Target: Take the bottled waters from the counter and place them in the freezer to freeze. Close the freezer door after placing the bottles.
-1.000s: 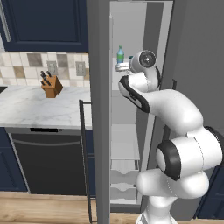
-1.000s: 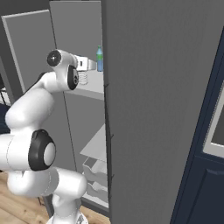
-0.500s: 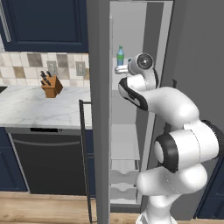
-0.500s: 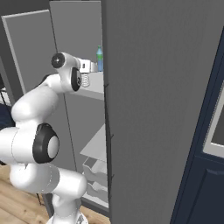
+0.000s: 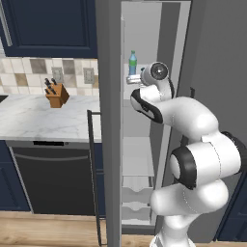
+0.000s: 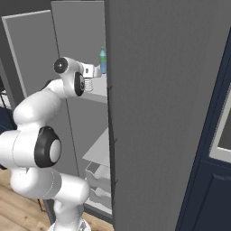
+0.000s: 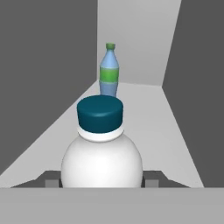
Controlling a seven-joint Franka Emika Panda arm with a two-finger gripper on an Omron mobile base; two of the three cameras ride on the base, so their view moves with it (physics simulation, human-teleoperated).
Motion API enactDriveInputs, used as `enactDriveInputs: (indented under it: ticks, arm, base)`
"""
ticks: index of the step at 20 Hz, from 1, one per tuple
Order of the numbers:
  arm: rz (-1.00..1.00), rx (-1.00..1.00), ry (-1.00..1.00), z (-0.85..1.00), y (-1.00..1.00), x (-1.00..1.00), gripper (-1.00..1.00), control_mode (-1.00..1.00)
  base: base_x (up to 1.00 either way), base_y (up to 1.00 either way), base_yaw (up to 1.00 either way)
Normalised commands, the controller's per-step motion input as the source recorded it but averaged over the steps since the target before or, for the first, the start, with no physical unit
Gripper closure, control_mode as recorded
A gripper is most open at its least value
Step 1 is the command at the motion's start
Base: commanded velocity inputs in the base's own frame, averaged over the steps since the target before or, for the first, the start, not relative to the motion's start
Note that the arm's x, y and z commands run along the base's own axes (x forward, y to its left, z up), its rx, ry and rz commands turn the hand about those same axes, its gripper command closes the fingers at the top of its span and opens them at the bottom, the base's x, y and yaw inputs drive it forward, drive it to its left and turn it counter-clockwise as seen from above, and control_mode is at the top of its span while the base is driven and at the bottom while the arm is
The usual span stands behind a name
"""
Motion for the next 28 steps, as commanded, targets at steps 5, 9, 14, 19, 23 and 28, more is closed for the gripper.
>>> enactDriveInputs:
  ticks: [5,9,14,19,23,28]
  arm:
    - [0.00,0.00,0.00,-0.04,0.00,0.17,1.00,-1.00]
    - [0.00,0.00,0.00,0.00,0.00,0.34,1.00,-1.00]
    - [0.00,0.00,0.00,0.00,0.00,0.39,1.00,-1.00]
    - [0.00,0.00,0.00,-0.05,0.00,0.28,1.00,-1.00]
    - [0.00,0.00,0.00,-0.30,0.00,0.03,1.00,-1.00]
    - [0.00,0.00,0.00,-0.12,0.00,0.00,1.00,-1.00]
  base:
    - [0.00,0.00,0.00]
    - [0.00,0.00,0.00]
    - [0.00,0.00,0.00]
    - [0.00,0.00,0.00]
    - [0.00,0.00,0.00]
    - [0.00,0.00,0.00]
